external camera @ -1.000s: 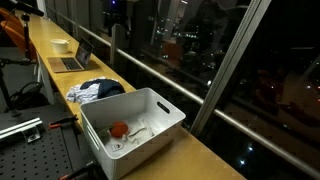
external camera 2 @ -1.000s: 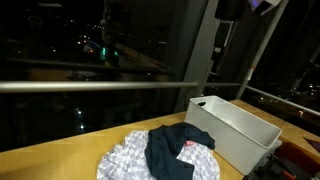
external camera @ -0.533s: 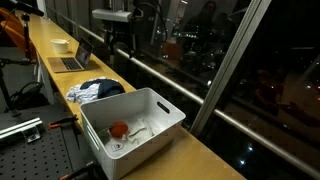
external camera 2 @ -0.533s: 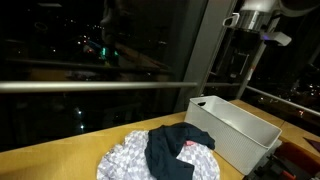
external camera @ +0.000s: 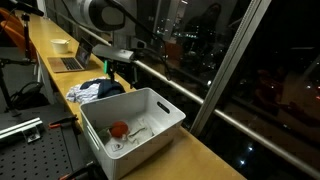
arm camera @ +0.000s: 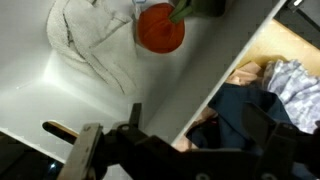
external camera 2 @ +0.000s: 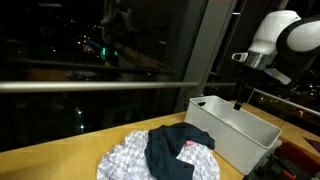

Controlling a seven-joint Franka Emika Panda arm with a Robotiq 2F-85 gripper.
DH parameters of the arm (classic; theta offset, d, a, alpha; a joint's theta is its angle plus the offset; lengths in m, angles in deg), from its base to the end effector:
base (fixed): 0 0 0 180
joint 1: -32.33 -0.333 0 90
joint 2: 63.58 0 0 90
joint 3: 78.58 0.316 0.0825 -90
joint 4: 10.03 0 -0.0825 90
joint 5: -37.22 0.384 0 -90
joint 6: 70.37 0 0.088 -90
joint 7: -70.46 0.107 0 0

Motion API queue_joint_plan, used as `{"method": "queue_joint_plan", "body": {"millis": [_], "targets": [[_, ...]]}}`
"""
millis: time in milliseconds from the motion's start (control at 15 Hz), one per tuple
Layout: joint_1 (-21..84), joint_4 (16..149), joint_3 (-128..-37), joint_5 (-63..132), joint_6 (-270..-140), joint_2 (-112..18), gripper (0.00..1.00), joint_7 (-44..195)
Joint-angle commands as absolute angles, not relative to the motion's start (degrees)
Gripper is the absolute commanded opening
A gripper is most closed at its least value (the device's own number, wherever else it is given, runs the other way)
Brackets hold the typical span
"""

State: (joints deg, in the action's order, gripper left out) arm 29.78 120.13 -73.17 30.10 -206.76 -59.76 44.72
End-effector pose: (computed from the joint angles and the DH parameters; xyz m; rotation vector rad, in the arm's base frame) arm 0.5245 0.0720 0.3325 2.8815 1.0129 0.0451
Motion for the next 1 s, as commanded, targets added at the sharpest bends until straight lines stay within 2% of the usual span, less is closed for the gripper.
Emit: {"method": "queue_joint_plan", "body": {"millis": [0,533,933], "targets": [[32.2,123.8,-75.3,34.0,-211.9,-59.8,1.00,38.2],[38.2,119.9,-76.5,42.8,-215.4,-49.6,1.00,25.1],[39.9,114.0,-75.9,41.4,-214.1,-40.3,1.00,25.5]]}}
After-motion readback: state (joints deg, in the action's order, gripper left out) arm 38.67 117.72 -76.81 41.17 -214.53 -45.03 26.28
